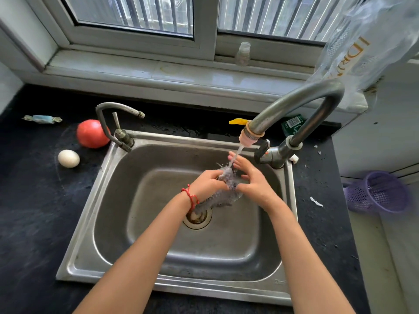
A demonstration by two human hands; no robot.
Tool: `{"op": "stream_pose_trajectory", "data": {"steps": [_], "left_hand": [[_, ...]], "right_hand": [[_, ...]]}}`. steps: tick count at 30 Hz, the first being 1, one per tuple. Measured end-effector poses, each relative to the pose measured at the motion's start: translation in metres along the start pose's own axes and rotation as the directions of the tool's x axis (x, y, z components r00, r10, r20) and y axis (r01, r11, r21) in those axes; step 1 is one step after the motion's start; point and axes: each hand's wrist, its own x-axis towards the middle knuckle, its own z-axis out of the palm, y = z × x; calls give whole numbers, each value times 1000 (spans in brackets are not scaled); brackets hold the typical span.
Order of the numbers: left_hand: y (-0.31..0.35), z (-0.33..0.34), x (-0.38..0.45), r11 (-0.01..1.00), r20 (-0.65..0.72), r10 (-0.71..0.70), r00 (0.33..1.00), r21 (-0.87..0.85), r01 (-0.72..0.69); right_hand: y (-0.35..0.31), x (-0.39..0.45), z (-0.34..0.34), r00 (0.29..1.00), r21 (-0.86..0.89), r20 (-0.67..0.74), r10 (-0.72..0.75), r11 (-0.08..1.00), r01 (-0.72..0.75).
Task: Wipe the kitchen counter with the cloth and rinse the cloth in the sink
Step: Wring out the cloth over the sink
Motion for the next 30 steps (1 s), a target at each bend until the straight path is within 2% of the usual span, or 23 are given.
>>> {"op": "stream_pose_trajectory", "data": {"steps": [1, 3, 5, 7, 11, 14, 15, 17, 19, 21, 23, 26, 30], "left_hand": [[4, -3, -2, 995, 40, 21, 999, 95, -25], [7, -9, -3, 959, 69, 39, 997, 279, -57], [5, -13, -4, 909, 29, 56, 998, 412, -63], [0, -16, -5, 872, -74, 122, 990, 483, -72], [-13, -21, -5, 841, -273, 209, 939, 540, -30], [-19, -21, -6, 828, -401, 218, 890, 559, 49], [-20, -21, -6, 845, -457, 224, 861, 531, 62], [-20, -17, -5, 933, -547, 160, 822, 355, 54], [-16, -9, -4, 984, -561, 51, 826, 170, 55], [-14, 1, -1, 990, -547, 30, 837, 132, 51], [-10, 6, 2, 993, -538, 23, 842, 111, 44], [-5, 8, 5, 999, -457, -41, 888, -17, 37], [7, 17, -1, 961, -315, -115, 942, -275, 26]], "right_hand": [[-1, 2, 0, 996, -14, 94, 6, 1000, -5], [2, 3, -1, 991, -118, 132, 18, 993, -2], [5, 5, -4, 998, -317, 57, 7, 949, 11], [9, 5, -8, 1000, -461, -17, -7, 887, -2], [11, 2, -5, 994, -484, -108, -9, 874, -45], [10, 0, 3, 961, -463, -275, -25, 880, -110], [10, -1, 5, 939, -446, -344, -28, 885, -137], [11, -2, 9, 889, -337, -457, 19, 921, -193], [10, -2, 15, 863, -163, -494, 109, 963, -215], [8, -2, 19, 851, -55, -500, 158, 975, -213], [6, -3, 18, 859, -56, -487, 159, 976, -212], [4, -3, 19, 907, -29, -386, 171, 980, -197], [-2, -2, 30, 935, 250, -268, 232, 954, -165]]}}
